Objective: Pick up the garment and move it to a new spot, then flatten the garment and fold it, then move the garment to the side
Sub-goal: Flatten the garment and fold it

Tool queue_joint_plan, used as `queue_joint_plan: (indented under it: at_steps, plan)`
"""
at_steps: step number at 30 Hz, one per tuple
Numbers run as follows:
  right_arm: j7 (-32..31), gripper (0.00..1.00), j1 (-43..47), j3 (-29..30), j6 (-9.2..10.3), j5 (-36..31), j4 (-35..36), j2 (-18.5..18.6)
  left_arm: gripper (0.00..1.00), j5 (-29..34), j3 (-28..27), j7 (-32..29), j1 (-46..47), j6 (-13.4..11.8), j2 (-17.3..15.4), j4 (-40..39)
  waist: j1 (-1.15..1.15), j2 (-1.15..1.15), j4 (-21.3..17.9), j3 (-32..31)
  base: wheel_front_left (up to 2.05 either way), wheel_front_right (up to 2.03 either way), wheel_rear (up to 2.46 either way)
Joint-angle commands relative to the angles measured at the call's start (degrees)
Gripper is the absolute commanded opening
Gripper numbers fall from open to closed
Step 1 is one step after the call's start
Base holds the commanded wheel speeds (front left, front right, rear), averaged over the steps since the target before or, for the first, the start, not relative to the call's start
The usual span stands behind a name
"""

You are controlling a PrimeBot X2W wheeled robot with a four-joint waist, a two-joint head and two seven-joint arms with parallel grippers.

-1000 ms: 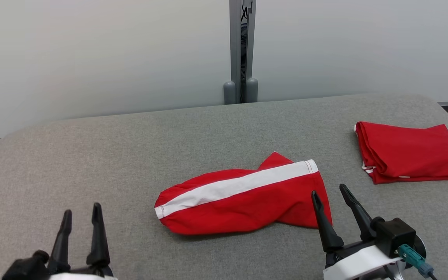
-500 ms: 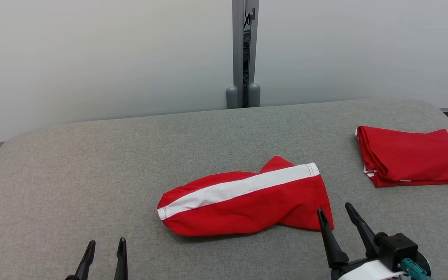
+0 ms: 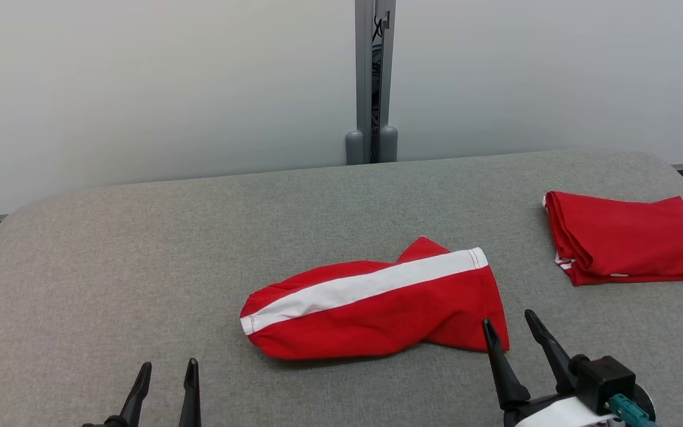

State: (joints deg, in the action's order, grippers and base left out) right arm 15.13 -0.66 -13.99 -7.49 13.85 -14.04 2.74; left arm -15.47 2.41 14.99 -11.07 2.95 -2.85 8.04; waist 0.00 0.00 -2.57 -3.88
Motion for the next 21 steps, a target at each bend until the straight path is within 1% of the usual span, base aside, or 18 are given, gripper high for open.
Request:
queue_joint_plan:
  at_steps: [1,9,13,17,21]
  plan:
    - [0.07,1.00,-0.16,-0.14,0.00,0.25,-0.19,0.35,1.00,0.18,-0.01,0.17,1.16,-0.12,-0.14,-0.19,0.00,0.00,-0.01,0.01,0.00,0.00,0.00]
    - [0.07,1.00,-0.32,-0.01,0.00,-0.07,-0.35,0.35,1.00,0.04,0.85,0.18,1.21,-0.36,-0.14,-0.18,0.00,0.00,-0.01,0.00,0.00,0.00,0.00]
    - [0.07,1.00,-0.35,0.08,-0.01,0.50,-0.14,0.35,1.00,1.09,2.14,0.18,2.28,0.49,-0.14,1.38,0.00,0.00,-0.02,0.25,0.00,0.00,0.00]
    - [0.07,1.00,-0.62,-0.29,-0.01,0.92,0.13,0.36,1.00,-0.29,3.92,0.18,5.29,1.22,-0.15,5.08,0.00,0.00,0.02,0.79,0.00,0.00,0.00]
    - [0.07,1.00,-1.22,-0.74,0.00,0.90,0.17,0.36,1.00,-2.92,5.79,0.19,9.09,2.27,-0.16,10.56,0.00,0.00,-0.29,1.58,0.00,0.00,0.00]
